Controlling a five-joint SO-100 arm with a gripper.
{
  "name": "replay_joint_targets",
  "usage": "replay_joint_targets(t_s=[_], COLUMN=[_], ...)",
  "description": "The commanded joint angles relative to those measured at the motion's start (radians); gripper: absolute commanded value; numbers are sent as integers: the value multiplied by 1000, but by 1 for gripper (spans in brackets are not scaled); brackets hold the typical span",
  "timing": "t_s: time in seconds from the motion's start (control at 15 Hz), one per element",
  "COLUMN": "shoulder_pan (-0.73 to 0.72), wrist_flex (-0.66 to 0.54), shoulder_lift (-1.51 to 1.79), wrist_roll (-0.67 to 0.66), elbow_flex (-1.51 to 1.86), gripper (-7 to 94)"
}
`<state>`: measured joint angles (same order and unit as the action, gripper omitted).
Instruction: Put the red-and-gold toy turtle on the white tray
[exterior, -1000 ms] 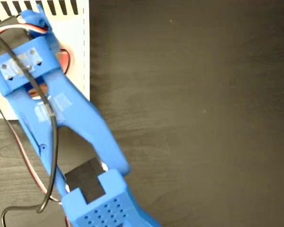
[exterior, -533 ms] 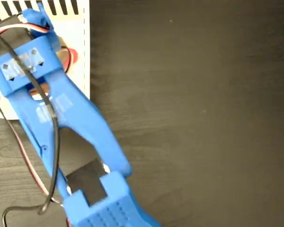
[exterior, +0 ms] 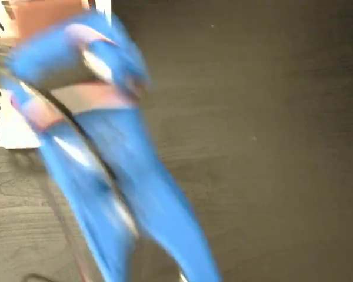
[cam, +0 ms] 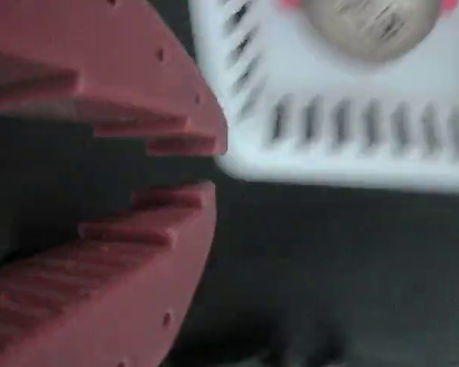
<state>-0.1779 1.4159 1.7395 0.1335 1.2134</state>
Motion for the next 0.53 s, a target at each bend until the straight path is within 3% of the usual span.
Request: replay_joint_targets(t_s=[0.0, 0.27, 0.47], shoulder_pan=[63, 179, 207], wrist_flex=[-133, -362, -370], shoulder_lift=[341, 710, 934], wrist_roll=[-29, -77, -63], elbow_flex=[307, 882, 1201], gripper=[0, 0, 0])
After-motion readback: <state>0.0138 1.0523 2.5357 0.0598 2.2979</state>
